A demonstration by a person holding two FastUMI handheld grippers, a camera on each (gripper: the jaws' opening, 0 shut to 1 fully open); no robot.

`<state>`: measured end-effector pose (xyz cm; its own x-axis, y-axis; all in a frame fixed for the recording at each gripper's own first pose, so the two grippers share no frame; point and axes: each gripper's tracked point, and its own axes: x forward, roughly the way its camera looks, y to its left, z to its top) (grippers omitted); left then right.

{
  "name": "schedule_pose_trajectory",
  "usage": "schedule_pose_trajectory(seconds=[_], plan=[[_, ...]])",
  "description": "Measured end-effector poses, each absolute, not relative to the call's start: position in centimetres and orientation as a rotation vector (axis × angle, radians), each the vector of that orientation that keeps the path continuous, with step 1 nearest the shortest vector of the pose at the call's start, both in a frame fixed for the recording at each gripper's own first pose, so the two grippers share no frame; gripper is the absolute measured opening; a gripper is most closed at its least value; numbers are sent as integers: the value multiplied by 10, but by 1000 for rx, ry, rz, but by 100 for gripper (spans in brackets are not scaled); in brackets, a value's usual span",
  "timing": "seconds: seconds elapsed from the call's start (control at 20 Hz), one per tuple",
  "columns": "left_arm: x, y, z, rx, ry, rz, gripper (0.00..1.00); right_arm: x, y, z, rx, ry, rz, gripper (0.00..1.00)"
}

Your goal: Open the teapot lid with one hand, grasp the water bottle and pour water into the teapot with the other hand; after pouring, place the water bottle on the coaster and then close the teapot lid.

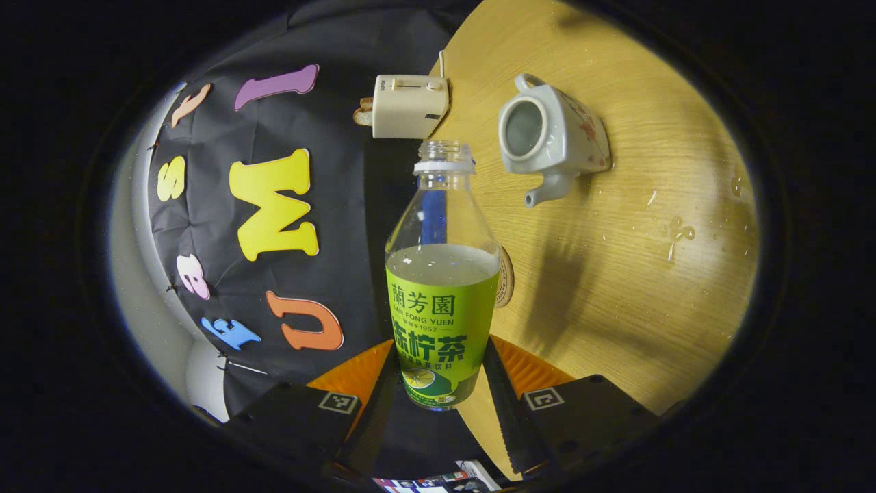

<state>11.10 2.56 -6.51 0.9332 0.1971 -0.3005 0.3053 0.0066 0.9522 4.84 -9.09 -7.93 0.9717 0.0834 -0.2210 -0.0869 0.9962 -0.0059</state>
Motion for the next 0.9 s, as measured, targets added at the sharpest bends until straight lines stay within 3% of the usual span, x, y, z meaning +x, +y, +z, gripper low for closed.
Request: schedule_pose_trajectory(seconds=[0.9], plan=[[126,6,-40,1860,320,-48,72,46,-108,-84,0,220,63,0]])
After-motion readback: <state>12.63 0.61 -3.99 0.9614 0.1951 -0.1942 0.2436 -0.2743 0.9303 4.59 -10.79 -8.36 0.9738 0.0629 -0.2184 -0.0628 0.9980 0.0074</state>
